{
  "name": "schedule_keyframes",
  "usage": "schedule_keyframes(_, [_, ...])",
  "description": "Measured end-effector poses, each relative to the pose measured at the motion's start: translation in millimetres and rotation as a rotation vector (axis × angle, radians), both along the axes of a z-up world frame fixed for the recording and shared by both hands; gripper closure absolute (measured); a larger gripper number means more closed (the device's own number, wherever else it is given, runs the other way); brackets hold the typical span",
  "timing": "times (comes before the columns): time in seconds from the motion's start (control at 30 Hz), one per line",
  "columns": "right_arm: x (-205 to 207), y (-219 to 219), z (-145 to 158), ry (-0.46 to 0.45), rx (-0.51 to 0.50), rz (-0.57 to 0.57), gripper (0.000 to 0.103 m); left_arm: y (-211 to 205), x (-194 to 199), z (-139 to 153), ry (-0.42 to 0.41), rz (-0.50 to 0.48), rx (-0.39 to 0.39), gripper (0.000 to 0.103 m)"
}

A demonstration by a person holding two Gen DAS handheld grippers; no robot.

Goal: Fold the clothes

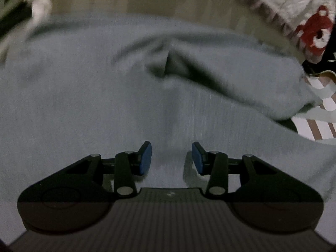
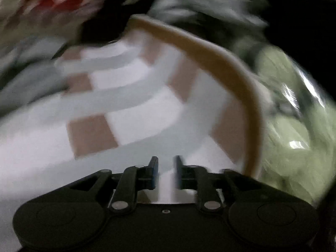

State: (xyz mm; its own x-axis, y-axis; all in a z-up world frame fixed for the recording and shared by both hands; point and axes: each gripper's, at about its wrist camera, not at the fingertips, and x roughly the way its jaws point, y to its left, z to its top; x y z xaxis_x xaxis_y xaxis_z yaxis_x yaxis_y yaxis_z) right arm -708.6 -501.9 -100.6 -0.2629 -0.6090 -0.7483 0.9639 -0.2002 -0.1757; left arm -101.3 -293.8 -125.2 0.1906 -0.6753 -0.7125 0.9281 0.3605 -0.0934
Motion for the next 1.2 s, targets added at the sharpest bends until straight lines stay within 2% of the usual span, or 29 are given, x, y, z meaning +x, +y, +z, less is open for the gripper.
schedule_keyframes(0.03, [-3.7,-1.0,9.2,-0.159,-0.006,0.013,0.078,-1.5,-3.1,3.6,-0.069,0.006,-0.018,0.061])
schedule_keyframes(0.07, [-5.7,-2.6,17.2,-0.309,-0.009,0.031,0.078,-6.0,-7.0,7.6,-0.158,0.008,-0.039,0.054])
schedule_keyframes(0.1, [1.5,-7.6,18.8,-0.407,0.006,0.068,0.078,-11.8,-8.0,9.1,-0.21,0.002,-0.05,0.05])
schedule_keyframes(0.13, [9.4,-13.0,19.9,-0.501,0.018,0.104,0.071,-17.5,-9.1,10.5,-0.261,-0.004,-0.062,0.05])
schedule_keyframes(0.17, [21.8,-20.2,18.1,-0.574,0.018,0.126,0.064,-24.4,-5.2,11.7,-0.27,-0.014,-0.065,0.05])
schedule_keyframes(0.2, [34.1,-27.6,15.8,-0.642,0.017,0.144,0.062,-32.4,3.4,12.6,-0.237,-0.027,-0.059,0.05])
schedule_keyframes(0.27, [56.1,-51.6,4.7,-0.714,0.011,0.126,0.06,-45.2,17.1,15.1,-0.244,-0.057,-0.063,0.05])
schedule_keyframes(0.33, [70.0,-76.4,-5.8,-0.736,0.02,0.084,0.06,-53.8,28.9,15.7,-0.271,-0.09,-0.076,0.05])
schedule_keyframes(0.4, [80.0,-100.9,-14.9,-0.71,0.004,0.036,0.06,-52.3,39.0,8.9,-0.269,-0.125,-0.098,0.05])
schedule_keyframes(0.43, [82.0,-110.5,-17.7,-0.682,-0.011,0.018,0.059,-49.6,44.7,3.1,-0.236,-0.138,-0.101,0.05])
schedule_keyframes(0.57, [86.1,-142.9,-38.4,-0.54,-0.051,-0.047,0.047,-44.3,71.7,-11.6,-0.091,-0.174,-0.095,0.05])
schedule_keyframes(0.63, [92.0,-144.3,-48.8,-0.459,-0.078,-0.129,0.046,-46.6,82.2,-9.2,-0.019,-0.168,-0.102,0.05])
schedule_keyframes(0.67, [98.7,-140.3,-53.5,-0.454,-0.101,-0.145,0.043,-48.7,84.6,-7.3,0.005,-0.167,-0.109,0.05])
schedule_keyframes(0.7, [106.1,-136.7,-58.0,-0.466,-0.115,-0.113,0.041,-50.4,86.2,-5.7,0.023,-0.168,-0.121,0.05])
schedule_keyframes(0.73, [118.8,-136.2,-60.4,-0.421,-0.135,-0.067,0.039,-52.3,87.8,-5.6,0.036,-0.172,-0.133,0.05])
schedule_keyframes(0.77, [131.6,-135.7,-62.7,-0.376,-0.155,-0.021,0.04,-53.6,88.9,-8.0,0.038,-0.172,-0.141,0.05])
schedule_keyframes(0.8, [144.0,-135.8,-65.0,-0.33,-0.171,0.023,0.05,-53.5,89.8,-11.5,0.034,-0.165,-0.143,0.05])
schedule_keyframes(0.83, [153.7,-139.2,-65.7,-0.278,-0.171,0.059,0.085,-53.1,90.7,-14.8,0.035,-0.16,-0.143,0.05])
schedule_keyframes(0.87, [160.4,-142.4,-60.9,-0.236,-0.17,0.098,0.096,-52.3,91.6,-16.6,0.039,-0.157,-0.147,0.05])
schedule_keyframes(0.93, [167.3,-139.1,-37.5,-0.15,-0.253,0.132,0.097,-50.6,93.2,-14.9,0.062,-0.154,-0.154,0.05])
schedule_keyframes(1.0, [164.2,-119.4,2.0,-0.034,-0.395,0.156,0.099,-51.7,95.4,-11.2,0.095,-0.161,-0.146,0.05])
schedule_keyframes(1.07, [137.5,-101.0,23.2,-0.032,-0.447,0.086,0.099,-53.2,97.0,-7.7,0.132,-0.167,-0.129,0.05])
schedule_keyframes(1.1, [124.7,-93.2,30.4,-0.029,-0.461,0.053,0.099,-54.4,97.3,-7.4,0.145,-0.167,-0.109,0.05])
schedule_keyframes(1.2, [96.8,-92.2,-1.7,0.004,-0.318,-0.002,0.099,-54.6,99.8,-10.6,0.185,-0.16,-0.073,0.05])
